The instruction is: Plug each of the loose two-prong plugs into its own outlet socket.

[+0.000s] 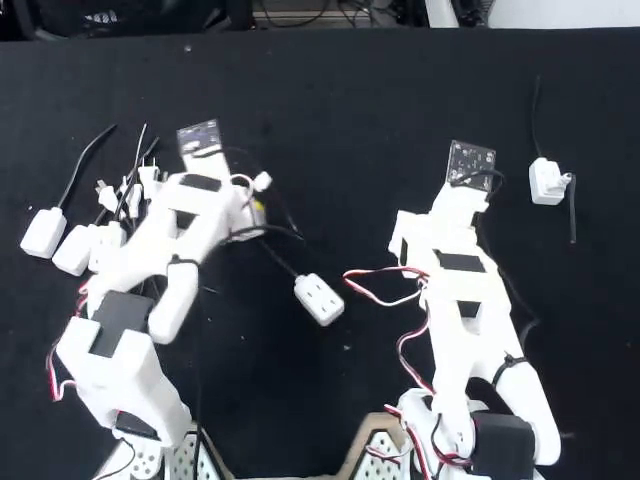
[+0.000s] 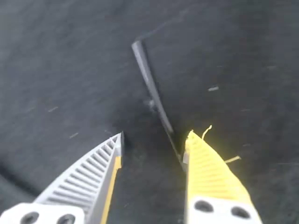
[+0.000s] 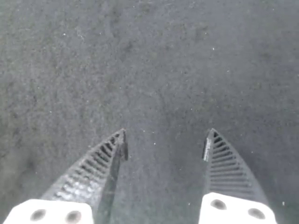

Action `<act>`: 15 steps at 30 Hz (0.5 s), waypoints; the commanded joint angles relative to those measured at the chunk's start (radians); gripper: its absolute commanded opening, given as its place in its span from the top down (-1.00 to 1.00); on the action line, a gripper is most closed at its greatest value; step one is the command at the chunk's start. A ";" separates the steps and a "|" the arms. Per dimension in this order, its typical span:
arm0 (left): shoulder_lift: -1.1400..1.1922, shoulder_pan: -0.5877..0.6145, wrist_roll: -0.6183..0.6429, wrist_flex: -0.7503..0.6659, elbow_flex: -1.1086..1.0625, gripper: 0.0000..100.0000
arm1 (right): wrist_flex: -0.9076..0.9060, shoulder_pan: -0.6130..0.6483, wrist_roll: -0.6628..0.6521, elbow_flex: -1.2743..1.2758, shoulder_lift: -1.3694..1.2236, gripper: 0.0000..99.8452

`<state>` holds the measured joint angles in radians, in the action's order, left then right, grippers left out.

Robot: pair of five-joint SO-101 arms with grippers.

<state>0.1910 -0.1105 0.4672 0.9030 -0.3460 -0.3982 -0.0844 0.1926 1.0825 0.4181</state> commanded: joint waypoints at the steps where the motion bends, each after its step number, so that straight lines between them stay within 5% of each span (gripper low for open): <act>1: -0.048 0.044 -0.048 0.175 0.053 0.57 | 0.018 -0.014 0.009 -0.027 0.036 0.49; 8: -0.137 0.045 -0.256 0.265 -0.085 0.57 | 0.017 -0.014 0.009 -0.027 0.036 0.49; 15: -0.331 0.074 -0.278 0.258 -0.166 0.57 | 0.017 -0.014 0.009 -0.027 0.036 0.49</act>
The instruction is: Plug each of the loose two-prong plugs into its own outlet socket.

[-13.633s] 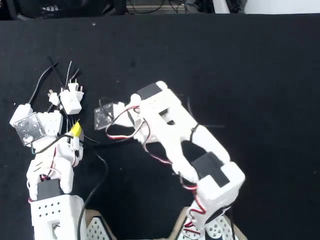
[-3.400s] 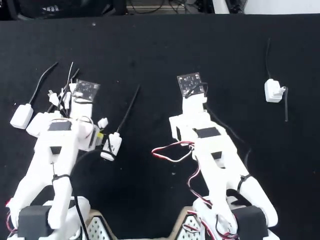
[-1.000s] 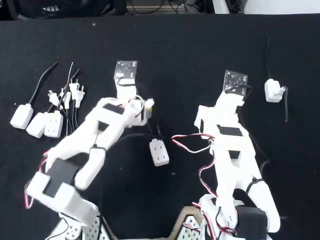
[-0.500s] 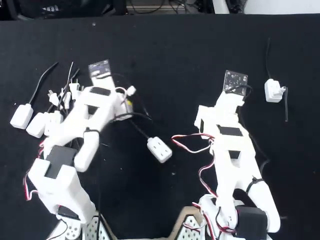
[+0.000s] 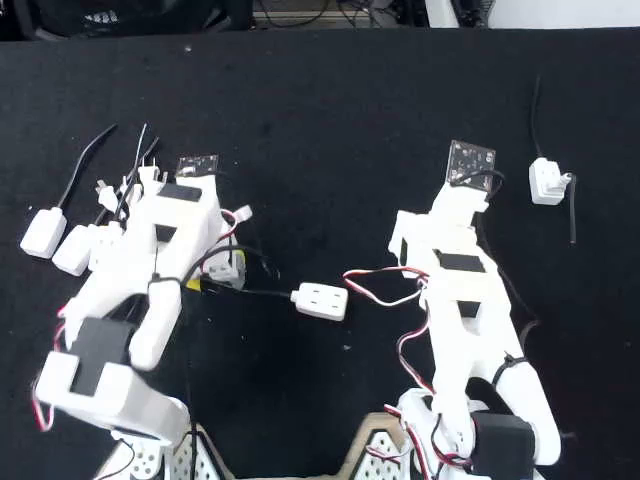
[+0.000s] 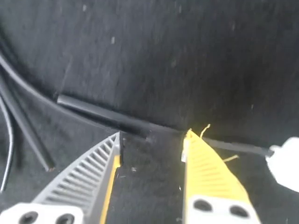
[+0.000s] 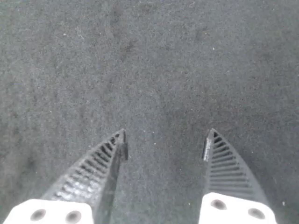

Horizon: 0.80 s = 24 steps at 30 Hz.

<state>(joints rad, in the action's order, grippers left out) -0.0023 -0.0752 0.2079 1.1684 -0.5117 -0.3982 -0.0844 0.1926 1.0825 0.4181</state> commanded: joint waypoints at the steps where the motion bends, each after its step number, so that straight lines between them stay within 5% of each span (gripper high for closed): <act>1: -0.166 0.061 -0.020 -0.009 0.004 0.57 | 0.017 -0.014 0.009 -0.027 0.036 0.49; 12: -0.212 0.403 -0.258 -0.060 0.156 0.57 | 0.015 -0.014 0.009 -0.025 0.036 0.49; 17: -0.212 0.426 -0.399 -0.137 0.157 0.57 | 0.015 -0.014 0.009 -0.025 0.036 0.49; 24: -0.121 0.407 -0.419 -0.279 0.170 0.57 | 0.015 0.015 0.003 -0.025 0.036 0.49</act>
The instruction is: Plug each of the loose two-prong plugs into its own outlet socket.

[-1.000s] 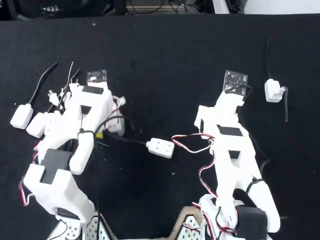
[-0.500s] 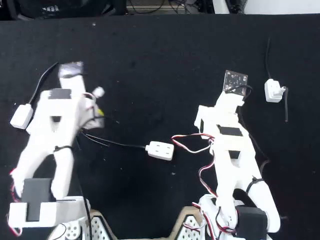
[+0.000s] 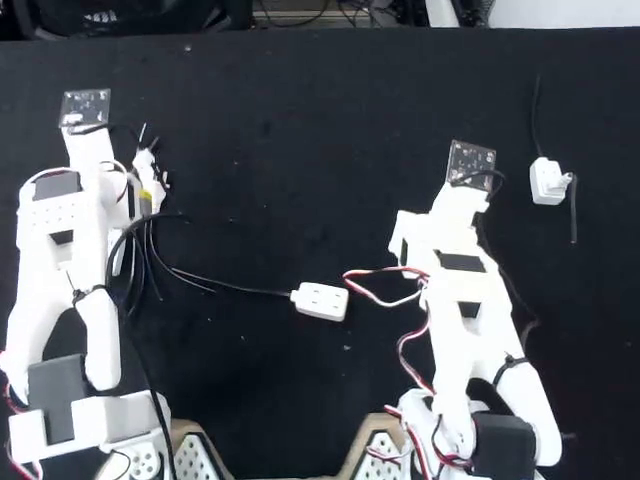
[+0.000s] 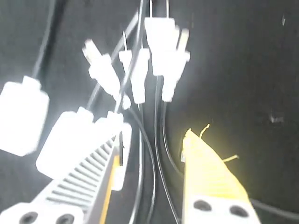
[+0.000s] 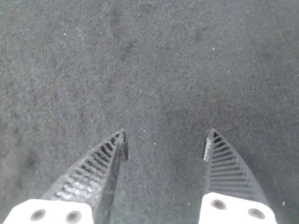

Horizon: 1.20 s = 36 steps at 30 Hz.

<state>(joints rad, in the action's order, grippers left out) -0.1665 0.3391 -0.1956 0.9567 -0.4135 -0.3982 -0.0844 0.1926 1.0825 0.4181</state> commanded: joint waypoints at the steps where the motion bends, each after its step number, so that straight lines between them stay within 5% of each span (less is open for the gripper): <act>1: 0.075 -0.015 -0.015 -0.077 0.084 0.57 | 0.015 0.017 0.003 -0.024 0.036 0.49; 24: 0.689 -0.085 -0.006 -0.074 0.601 0.60 | 0.015 0.018 0.002 -0.025 0.036 0.49; 29: 0.671 -0.093 0.080 0.038 0.645 0.95 | 0.017 0.018 0.002 -0.025 0.036 0.49; 36: 0.624 -0.094 0.104 0.213 0.737 0.94 | 0.015 0.018 0.002 -0.025 0.036 0.49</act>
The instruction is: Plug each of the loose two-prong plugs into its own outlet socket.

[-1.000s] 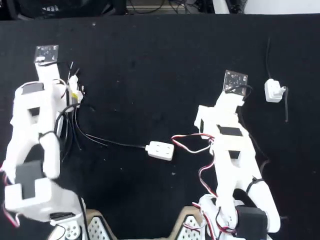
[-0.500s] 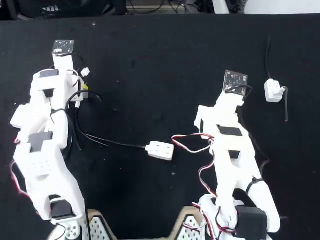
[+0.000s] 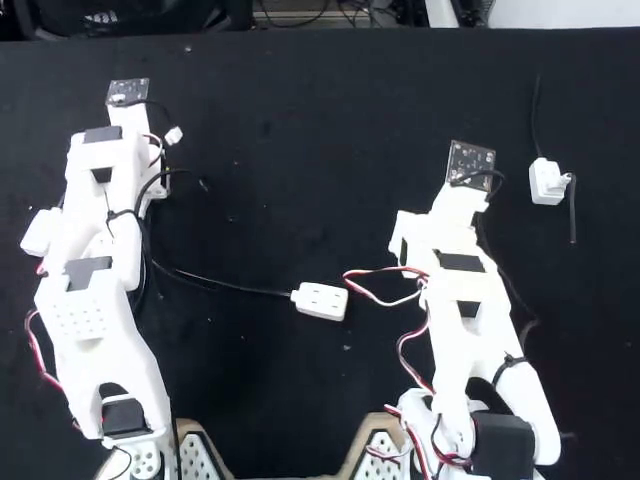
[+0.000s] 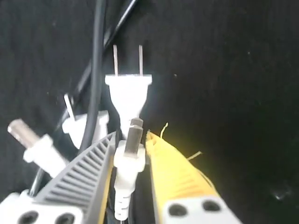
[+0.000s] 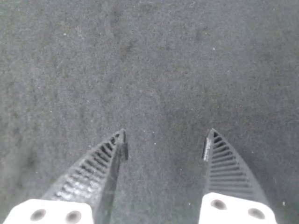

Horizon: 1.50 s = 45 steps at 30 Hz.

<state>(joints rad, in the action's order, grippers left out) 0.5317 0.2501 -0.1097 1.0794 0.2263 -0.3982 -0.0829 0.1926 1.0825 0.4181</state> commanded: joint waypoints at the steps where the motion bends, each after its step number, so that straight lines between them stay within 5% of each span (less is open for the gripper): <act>1: -0.083 -0.008 0.018 0.121 0.111 0.94 | 0.015 0.017 0.002 -0.025 0.036 0.49; 21: -0.400 -0.295 0.110 0.582 0.124 0.94 | 0.014 0.009 0.009 -0.024 0.042 0.49; 35: -0.411 -0.647 0.187 0.465 -0.067 0.94 | 0.015 0.008 0.009 -0.025 0.042 0.49; 45: -0.411 -0.780 0.189 0.278 -0.113 0.85 | 0.015 0.008 0.009 -0.025 0.039 0.49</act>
<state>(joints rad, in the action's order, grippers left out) 0.1711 -0.4879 0.0667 1.4047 0.0974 -0.3982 -0.0829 0.1926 1.0825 0.4181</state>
